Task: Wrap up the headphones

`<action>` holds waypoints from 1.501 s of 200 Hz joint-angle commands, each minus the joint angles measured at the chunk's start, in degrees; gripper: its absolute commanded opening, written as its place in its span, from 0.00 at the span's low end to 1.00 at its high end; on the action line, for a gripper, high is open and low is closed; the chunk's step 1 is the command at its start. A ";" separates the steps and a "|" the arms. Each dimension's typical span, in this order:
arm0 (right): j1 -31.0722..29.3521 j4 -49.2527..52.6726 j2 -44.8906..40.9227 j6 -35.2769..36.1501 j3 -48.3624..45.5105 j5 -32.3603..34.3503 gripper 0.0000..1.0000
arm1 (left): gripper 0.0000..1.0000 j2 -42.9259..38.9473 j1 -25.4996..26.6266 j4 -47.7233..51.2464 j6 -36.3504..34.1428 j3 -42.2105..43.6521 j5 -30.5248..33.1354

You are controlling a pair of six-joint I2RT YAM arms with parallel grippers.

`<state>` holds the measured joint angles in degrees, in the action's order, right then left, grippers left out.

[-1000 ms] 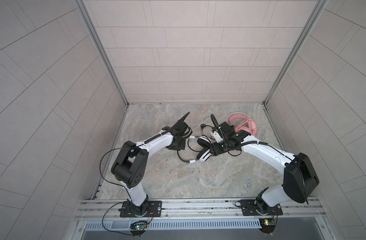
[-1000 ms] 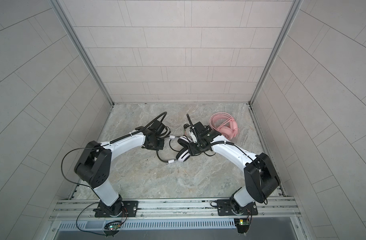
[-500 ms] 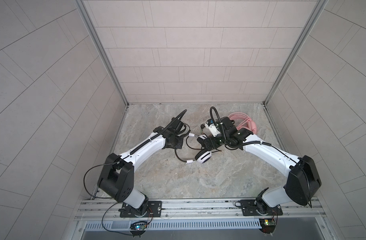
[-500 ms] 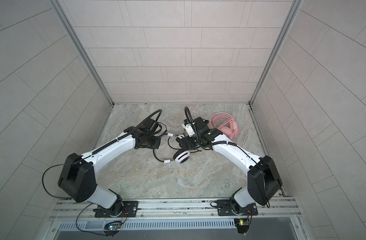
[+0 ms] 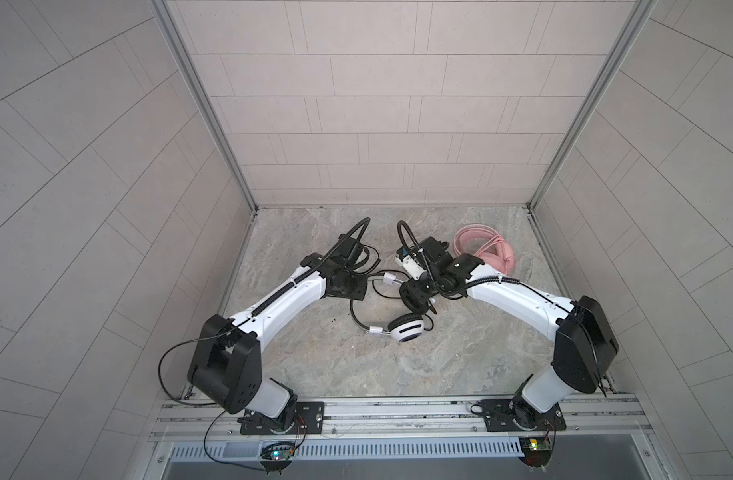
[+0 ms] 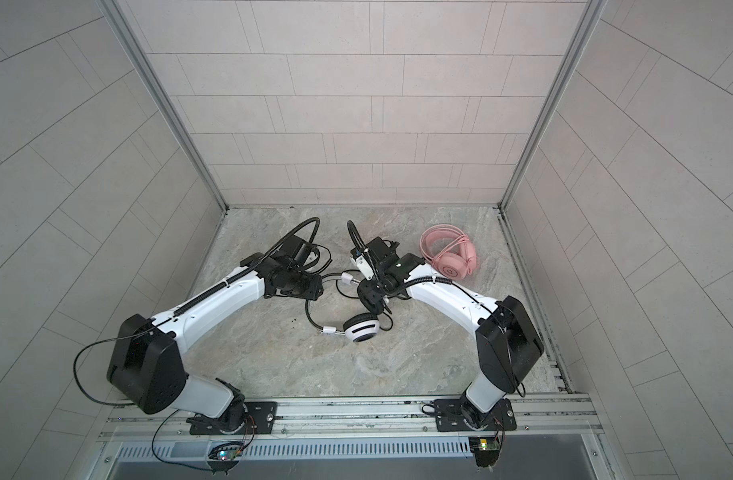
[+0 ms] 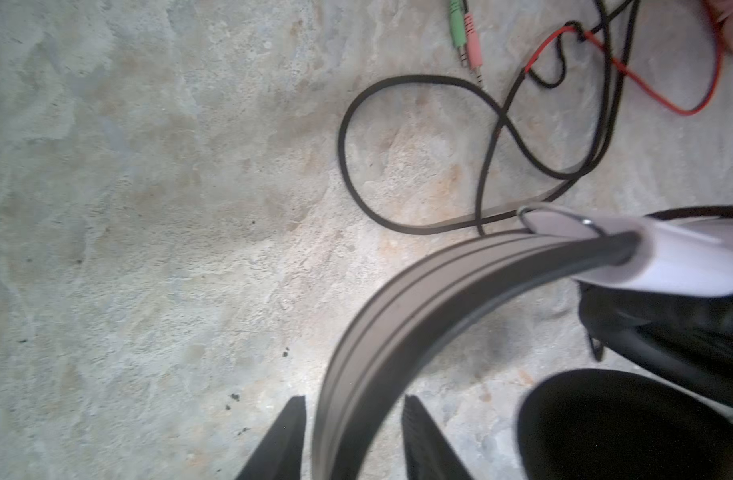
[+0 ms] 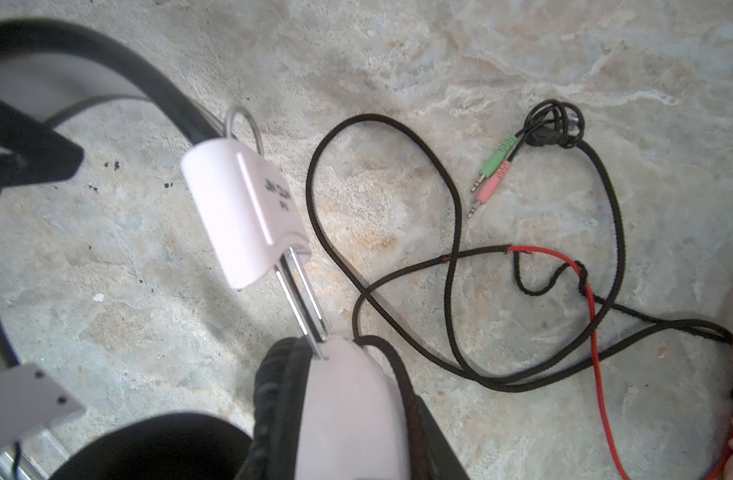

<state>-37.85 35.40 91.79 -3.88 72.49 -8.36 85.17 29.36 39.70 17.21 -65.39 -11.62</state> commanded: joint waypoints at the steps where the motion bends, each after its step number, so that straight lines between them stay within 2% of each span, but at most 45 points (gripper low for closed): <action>1: -0.45 1.91 -3.30 1.55 3.63 0.13 0.12 | 0.51 -0.08 0.33 -1.05 -0.91 0.76 -3.28; 70: -1.41 0.49 -5.81 0.35 4.88 -2.26 0.11 | 0.53 2.79 0.65 0.46 -1.64 0.63 0.40; 78: -1.55 1.42 -5.33 0.66 5.62 -2.43 0.11 | 0.47 2.49 0.68 0.39 -1.58 0.55 0.50; 107: -2.16 3.45 -3.30 1.52 6.55 -0.17 0.13 | 0.06 1.37 0.65 0.24 -1.44 0.26 0.90; 112: -2.15 3.45 -3.21 1.33 6.46 0.03 0.15 | 0.01 1.23 0.69 0.33 -1.48 0.13 1.02; 117: -2.20 3.45 -3.19 1.02 6.36 0.57 0.19 | 0.00 1.08 0.61 0.50 -1.48 0.07 0.94; 131: -2.17 3.69 -3.75 0.01 6.43 3.26 0.41 | 0.00 0.75 0.43 1.21 -1.84 -0.48 0.88; 142: -1.58 3.96 -4.89 -1.08 6.29 5.74 0.52 | 0.00 0.80 0.09 3.05 -2.98 -1.53 1.35; 155: 0.09 3.57 -6.81 -2.20 5.55 7.06 0.57 | 0.00 1.04 -0.21 6.70 -5.04 -3.52 3.56; 182: 5.68 2.21 -11.30 -5.46 2.64 6.68 0.58 | 0.00 -1.02 -2.53 11.95 -7.01 -5.74 8.88; 208: 11.38 -1.45 -15.63 -9.59 -2.86 3.71 0.60 | 0.00 -4.85 -6.73 11.80 -6.93 -5.12 8.34; 238: 18.03 -9.60 -20.65 -15.58 -9.95 -11.60 0.69 | 0.00 -6.58 -8.67 12.51 -8.18 -5.29 10.44; 271: 19.06 -11.58 -23.05 -16.45 -11.55 -16.47 0.76 | 0.00 -6.16 -9.53 13.65 -8.84 -7.09 9.96; 291: 20.85 -14.89 -24.58 -19.77 -13.34 -24.22 0.78 | 0.00 -4.80 -9.56 13.38 -9.38 -7.75 7.52; 300: 20.96 -16.59 -25.71 -19.96 -14.61 -24.16 0.81 | 0.00 -3.56 -9.66 14.95 -9.47 -9.36 6.61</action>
<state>-18.92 21.17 69.19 -19.49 60.10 -30.52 81.60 20.82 48.93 7.64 -70.98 -5.32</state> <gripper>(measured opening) 0.785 0.073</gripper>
